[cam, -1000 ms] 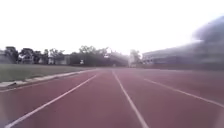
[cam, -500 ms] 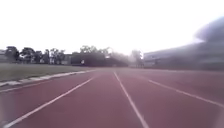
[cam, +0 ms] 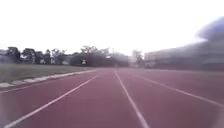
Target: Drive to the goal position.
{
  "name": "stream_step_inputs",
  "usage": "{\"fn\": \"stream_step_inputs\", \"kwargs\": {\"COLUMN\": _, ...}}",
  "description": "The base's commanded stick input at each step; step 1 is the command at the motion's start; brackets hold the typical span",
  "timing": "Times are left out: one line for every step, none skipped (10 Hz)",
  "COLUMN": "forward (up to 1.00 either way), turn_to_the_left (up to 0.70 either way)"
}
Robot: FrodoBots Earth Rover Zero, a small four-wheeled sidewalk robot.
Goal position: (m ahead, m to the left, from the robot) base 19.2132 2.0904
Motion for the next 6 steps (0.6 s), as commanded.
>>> {"fn": "stream_step_inputs", "kwargs": {"forward": 0.70, "turn_to_the_left": 0.00}}
{"fn": "stream_step_inputs", "kwargs": {"forward": 0.70, "turn_to_the_left": 0.00}}
{"fn": "stream_step_inputs", "kwargs": {"forward": 0.70, "turn_to_the_left": 0.00}}
{"fn": "stream_step_inputs", "kwargs": {"forward": 0.70, "turn_to_the_left": 0.00}}
{"fn": "stream_step_inputs", "kwargs": {"forward": 0.70, "turn_to_the_left": 0.00}}
{"fn": "stream_step_inputs", "kwargs": {"forward": 0.70, "turn_to_the_left": 0.00}}
